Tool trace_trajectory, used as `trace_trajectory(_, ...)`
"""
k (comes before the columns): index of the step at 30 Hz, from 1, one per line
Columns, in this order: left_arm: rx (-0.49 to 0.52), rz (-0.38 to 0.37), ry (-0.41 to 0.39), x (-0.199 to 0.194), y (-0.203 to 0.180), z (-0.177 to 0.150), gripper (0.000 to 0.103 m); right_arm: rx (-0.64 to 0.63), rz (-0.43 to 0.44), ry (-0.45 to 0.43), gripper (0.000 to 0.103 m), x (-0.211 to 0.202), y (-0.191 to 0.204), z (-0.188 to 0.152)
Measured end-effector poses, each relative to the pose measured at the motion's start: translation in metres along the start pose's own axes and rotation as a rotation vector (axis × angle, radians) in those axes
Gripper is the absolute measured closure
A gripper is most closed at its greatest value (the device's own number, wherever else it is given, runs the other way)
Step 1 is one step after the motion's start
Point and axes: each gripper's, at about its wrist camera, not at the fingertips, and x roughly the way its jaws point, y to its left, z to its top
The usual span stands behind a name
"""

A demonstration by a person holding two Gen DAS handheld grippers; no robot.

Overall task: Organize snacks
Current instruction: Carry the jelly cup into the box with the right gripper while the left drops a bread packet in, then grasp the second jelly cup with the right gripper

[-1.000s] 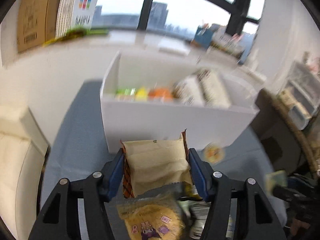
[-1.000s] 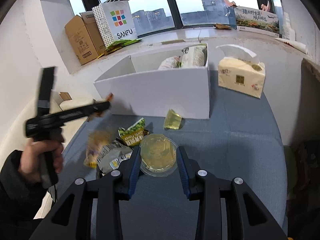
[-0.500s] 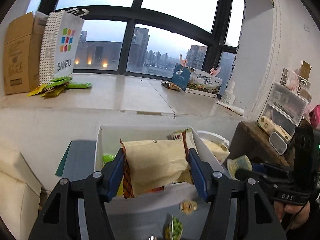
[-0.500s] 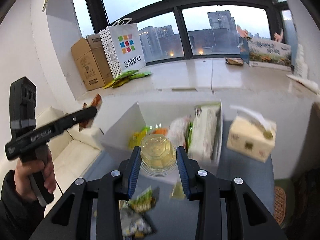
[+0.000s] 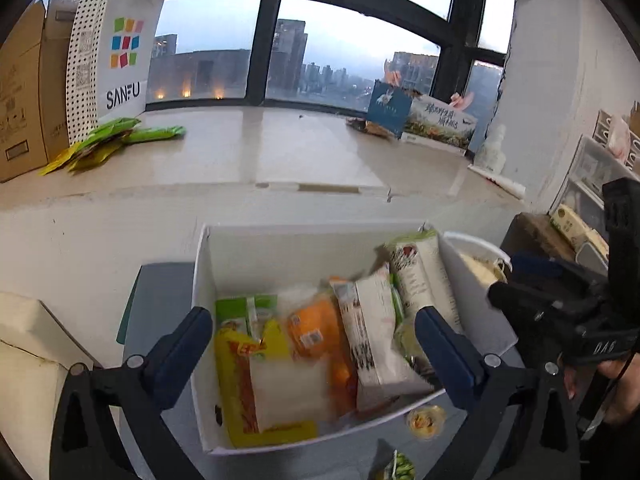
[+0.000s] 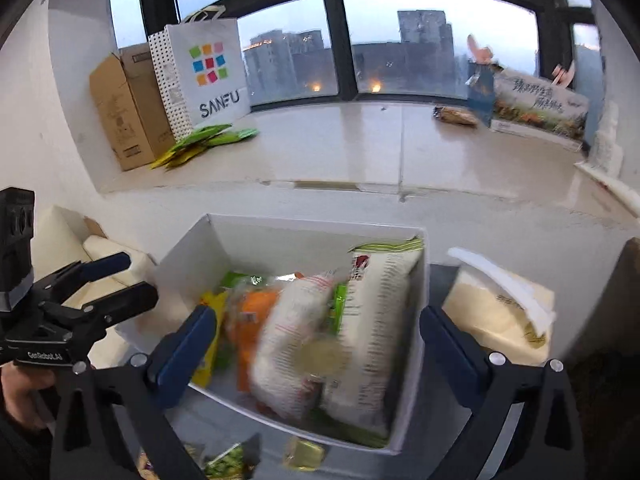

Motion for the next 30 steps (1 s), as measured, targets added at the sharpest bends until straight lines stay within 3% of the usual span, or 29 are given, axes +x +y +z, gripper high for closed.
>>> trace_trajectory(9,-0.032,-0.015,-0.004,-0.021,0.001,-0.012,0.0,0.016,0.023,-0.017,0.0,-0.026,0.0,-0.015)
trace_trajectory(16,0.023,-0.092,-0.057,-0.076,-0.018,-0.021,0.0,0.003,0.084,-0.087,0.0,-0.076,0.019,-0.029)
trace_trajectory(21,0.074,-0.152,-0.093,-0.115,-0.038,-0.046,0.0,-0.023,0.132,-0.097,0.0,-0.11,0.03,-0.061)
trace_trajectory(25,0.047,-0.178,-0.112,-0.138,-0.047,-0.08,0.0,-0.03,0.114,-0.114,0.0,-0.132,0.032,-0.093)
trace_trajectory(30,0.019,-0.19,-0.095,-0.154,-0.053,-0.12,0.0,0.066,0.142,-0.103,0.0,-0.142,0.022,-0.142)
